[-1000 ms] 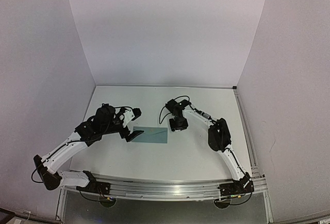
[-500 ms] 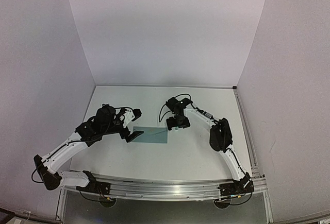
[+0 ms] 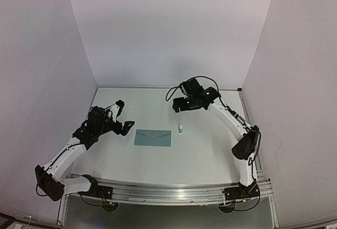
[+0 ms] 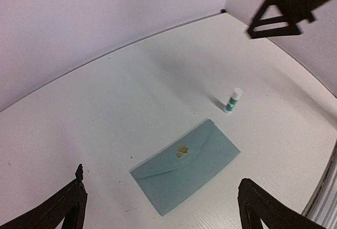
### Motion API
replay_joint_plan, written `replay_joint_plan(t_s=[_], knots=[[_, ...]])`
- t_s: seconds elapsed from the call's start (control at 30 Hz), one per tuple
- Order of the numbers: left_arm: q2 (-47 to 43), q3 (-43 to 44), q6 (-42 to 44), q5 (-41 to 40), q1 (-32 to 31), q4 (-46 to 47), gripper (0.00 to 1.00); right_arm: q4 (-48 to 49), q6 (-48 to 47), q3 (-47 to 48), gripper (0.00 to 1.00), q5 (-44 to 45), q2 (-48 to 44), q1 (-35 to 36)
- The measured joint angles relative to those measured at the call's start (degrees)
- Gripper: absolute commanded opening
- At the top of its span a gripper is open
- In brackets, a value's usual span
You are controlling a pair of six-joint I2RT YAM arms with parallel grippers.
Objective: Place the letter into the envelope and seal it
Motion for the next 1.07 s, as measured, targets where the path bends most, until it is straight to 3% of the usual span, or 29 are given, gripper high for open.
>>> replay_joint_plan(t_s=[0.13, 0.27, 0.37, 0.57, 0.7, 0.87, 1.07], knots=[[-2.16, -6.06, -8.21, -2.65, 9.74, 5.11, 1.0, 8.51, 1.09, -17.11, 0.94, 1.47, -14.95, -5.99], [-3.45, -11.36, -13.99, -5.69, 20.9, 7.68, 1.0, 18.08, 4.41, -39.79, 0.95, 2.33, -30.48, -17.33], [-4.19, -14.46, -16.32, -7.84, 25.55, 8.8, 1.0, 23.55, 6.08, -54.94, 0.97, 3.55, -40.01, -23.67], [-5.61, -21.56, -18.52, -10.85, 34.32, 10.86, 1.0, 33.45, 5.08, -80.97, 0.98, 5.94, -59.64, -26.31], [-8.53, -25.77, -18.9, -11.15, 36.1, 11.19, 1.0, 41.67, 3.64, -96.82, 0.98, 7.86, -72.57, -26.3], [-11.14, -26.69, -17.94, -11.09, 36.68, 11.02, 1.0, 47.56, 2.77, -110.54, 0.98, 9.54, -83.99, -26.31], [-11.58, -27.09, -16.42, -9.49, 37.18, 9.14, 1.0, 51.59, 1.27, -113.86, 0.98, 9.66, -89.4, -26.31]])
